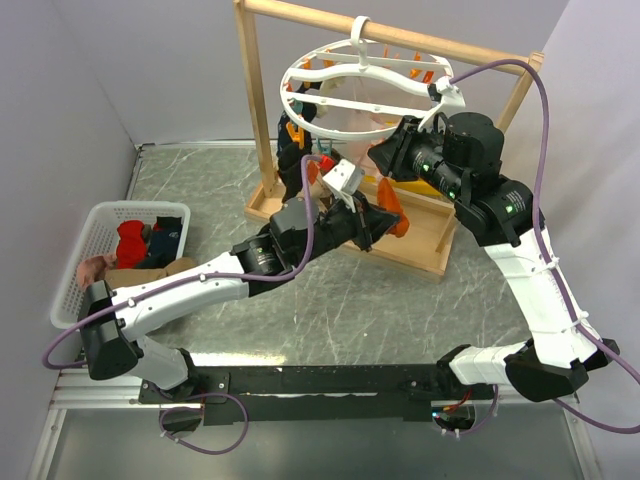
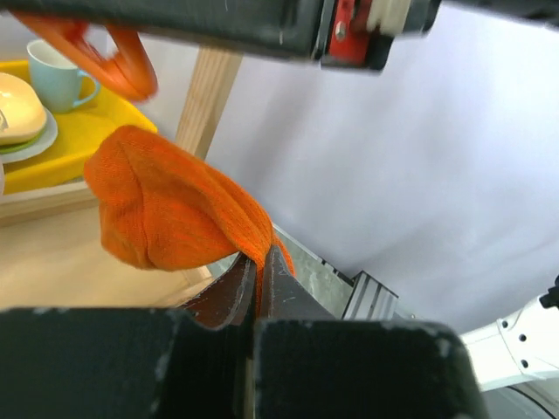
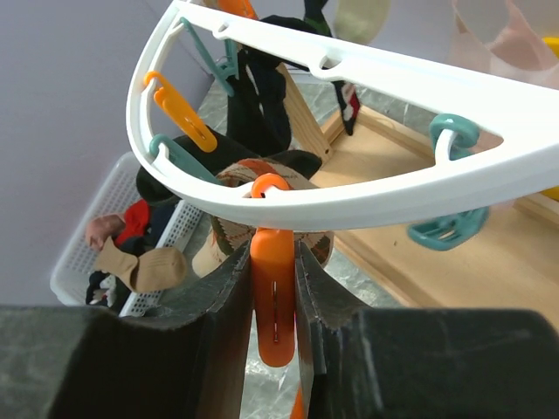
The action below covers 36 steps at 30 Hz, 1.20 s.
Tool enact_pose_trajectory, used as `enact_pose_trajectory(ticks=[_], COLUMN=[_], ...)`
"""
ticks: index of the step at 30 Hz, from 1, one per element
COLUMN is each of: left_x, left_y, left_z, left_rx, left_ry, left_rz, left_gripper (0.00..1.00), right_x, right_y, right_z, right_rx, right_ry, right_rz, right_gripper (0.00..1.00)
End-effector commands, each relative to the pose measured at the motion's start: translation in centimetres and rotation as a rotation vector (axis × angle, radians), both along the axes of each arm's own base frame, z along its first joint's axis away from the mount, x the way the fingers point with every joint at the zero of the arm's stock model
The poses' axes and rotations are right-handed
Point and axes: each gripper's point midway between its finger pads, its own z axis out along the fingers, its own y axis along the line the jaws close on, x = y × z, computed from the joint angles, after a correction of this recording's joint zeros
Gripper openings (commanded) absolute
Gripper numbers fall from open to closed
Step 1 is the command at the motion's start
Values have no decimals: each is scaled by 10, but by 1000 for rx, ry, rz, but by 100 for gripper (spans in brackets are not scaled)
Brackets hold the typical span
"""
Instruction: Remove the socks clipped to the hanger
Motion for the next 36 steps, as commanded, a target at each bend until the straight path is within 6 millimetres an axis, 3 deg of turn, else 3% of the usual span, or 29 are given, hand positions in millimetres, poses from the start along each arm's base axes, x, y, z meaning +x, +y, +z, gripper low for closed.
enact_pose_trajectory(ticks=[1, 7, 13, 16, 18, 20, 21, 23, 24, 28, 31, 36], left_x=[-11, -13, -17, -18, -20, -17, -18, -19, -22, -27, -29, -30], left_y=[-1, 8, 51, 81, 104, 133, 144, 174, 185, 244, 276, 329], left_z=[4, -3, -1, -3, -18, -20, -38, -36, -47, -38, -48, -47], left_rx=[-32, 1, -6, 23, 85, 91, 142, 124, 157, 106, 132, 142], left_ry=[6, 25, 83, 103, 125, 139, 162, 178, 196, 205, 224, 220], left_rz=[-34, -24, 70, 142, 193, 284, 315, 388, 409, 551, 644, 818], left_gripper=[1, 1, 1, 1, 1, 1, 1, 1, 1, 1, 1, 1], right_x=[-4, -3, -5, -6, -6, -6, -6, -6, -6, -6, -4, -6], right_y=[-7, -7, -10, -11, -12, -12, -12, -12, -12, -12, -13, -14], right_z=[23, 20, 13, 11, 12, 11, 11, 10, 9, 9, 9, 6], right_rx=[27, 20, 18, 16, 17, 15, 16, 15, 15, 16, 15, 9], right_ry=[-69, -62, -58, -56, -64, -63, -64, -65, -63, -66, -67, -61], right_rz=[-15, -16, -27, -27, -28, -28, -29, -29, -29, -29, -33, -31], right_gripper=[32, 35, 43, 45, 47, 47, 47, 48, 48, 50, 50, 50])
